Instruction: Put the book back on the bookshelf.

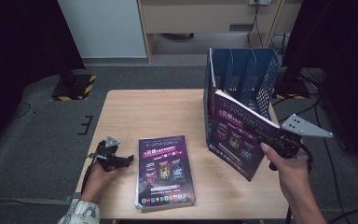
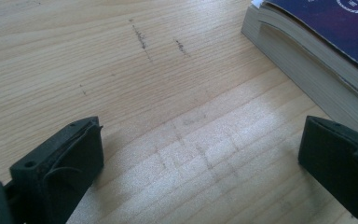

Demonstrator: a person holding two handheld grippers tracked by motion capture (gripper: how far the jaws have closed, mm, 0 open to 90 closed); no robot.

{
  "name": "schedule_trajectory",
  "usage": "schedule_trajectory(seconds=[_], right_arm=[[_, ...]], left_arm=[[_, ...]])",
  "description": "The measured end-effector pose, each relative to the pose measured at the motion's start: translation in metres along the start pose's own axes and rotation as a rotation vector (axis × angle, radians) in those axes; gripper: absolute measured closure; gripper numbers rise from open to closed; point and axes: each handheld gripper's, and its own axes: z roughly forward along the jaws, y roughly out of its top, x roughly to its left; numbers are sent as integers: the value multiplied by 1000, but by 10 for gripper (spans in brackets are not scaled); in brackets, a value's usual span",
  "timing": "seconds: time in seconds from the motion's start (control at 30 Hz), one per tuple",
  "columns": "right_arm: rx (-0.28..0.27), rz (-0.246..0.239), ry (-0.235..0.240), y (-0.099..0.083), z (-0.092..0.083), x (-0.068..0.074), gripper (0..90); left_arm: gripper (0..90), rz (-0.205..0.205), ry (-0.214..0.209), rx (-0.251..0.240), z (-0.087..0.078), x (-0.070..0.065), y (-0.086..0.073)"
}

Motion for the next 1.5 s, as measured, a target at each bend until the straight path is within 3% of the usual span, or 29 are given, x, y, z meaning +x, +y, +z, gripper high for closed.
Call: schedule_trajectory(seconds=[0.3,0.6,1.1,1.5], right_arm=[[-14,20,8,21,-3,-5,824],[-12,24,-32,46,5,-16,824],[31,4,-175,75,15,-51,824],[79,-11,-330,83,52,-76,824]], left_arm=[[0,-1,2,0,0,0,0],[0,-2,3,0,0,0,0],[0,-3,4,1,0,0,0],[0,-4,5,-3,1,0,0]])
